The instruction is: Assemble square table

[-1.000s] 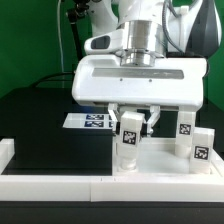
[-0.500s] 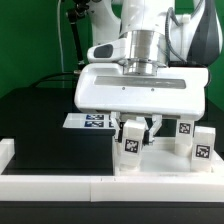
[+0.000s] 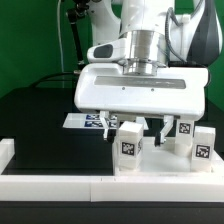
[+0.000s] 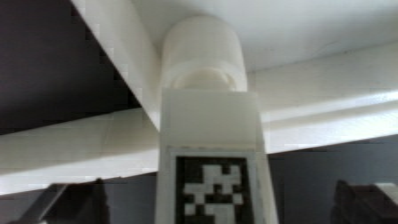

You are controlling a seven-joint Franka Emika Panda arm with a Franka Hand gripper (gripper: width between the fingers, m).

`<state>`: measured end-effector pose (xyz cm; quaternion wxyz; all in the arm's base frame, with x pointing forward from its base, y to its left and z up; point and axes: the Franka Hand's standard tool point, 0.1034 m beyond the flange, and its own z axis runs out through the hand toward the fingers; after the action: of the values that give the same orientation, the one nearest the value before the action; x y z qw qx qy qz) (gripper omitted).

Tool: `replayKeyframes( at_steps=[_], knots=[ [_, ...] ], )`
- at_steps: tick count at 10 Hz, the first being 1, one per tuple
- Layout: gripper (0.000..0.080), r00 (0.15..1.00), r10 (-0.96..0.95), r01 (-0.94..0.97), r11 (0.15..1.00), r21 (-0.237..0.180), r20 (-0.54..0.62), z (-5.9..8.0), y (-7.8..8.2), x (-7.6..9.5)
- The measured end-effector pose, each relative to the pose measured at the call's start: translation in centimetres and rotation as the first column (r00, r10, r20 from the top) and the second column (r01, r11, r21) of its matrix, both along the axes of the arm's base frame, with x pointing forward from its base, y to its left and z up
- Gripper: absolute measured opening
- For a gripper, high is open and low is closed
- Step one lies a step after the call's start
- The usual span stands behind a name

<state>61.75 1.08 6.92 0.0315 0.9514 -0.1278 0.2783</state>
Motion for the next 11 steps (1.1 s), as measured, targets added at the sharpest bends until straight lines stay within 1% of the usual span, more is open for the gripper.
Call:
replayKeyframes(
  at_steps=[4, 5, 6, 7, 8, 9, 10, 11],
  knots=[
    [0.0649, 1.0, 0.0, 0.0, 1.0, 0.0, 0.0, 0.0, 0.0, 0.0],
    [0.0649, 1.0, -0.003, 0.003, 1.0, 0.011, -0.021, -0.1, -0.1, -0.1],
    [0.0649, 0.995, -0.009, 0.016, 0.998, 0.066, -0.101, 0.4, 0.0, -0.2],
    [0.0649, 0.983, -0.005, 0.029, 0.991, 0.129, -0.182, 1.8, 0.3, 0.0],
    [0.0649, 0.966, 0.003, 0.044, 0.984, 0.175, -0.259, 2.0, 0.6, 0.3],
    [0.0649, 0.956, 0.008, 0.053, 0.979, 0.199, -0.294, 2.3, 0.9, 0.7],
    [0.0649, 0.918, 0.025, 0.078, 0.967, 0.241, -0.397, 2.1, 1.4, 0.3],
    [0.0649, 0.854, 0.066, 0.086, 0.96, 0.265, -0.516, 1.6, 1.0, 0.3]
  ],
)
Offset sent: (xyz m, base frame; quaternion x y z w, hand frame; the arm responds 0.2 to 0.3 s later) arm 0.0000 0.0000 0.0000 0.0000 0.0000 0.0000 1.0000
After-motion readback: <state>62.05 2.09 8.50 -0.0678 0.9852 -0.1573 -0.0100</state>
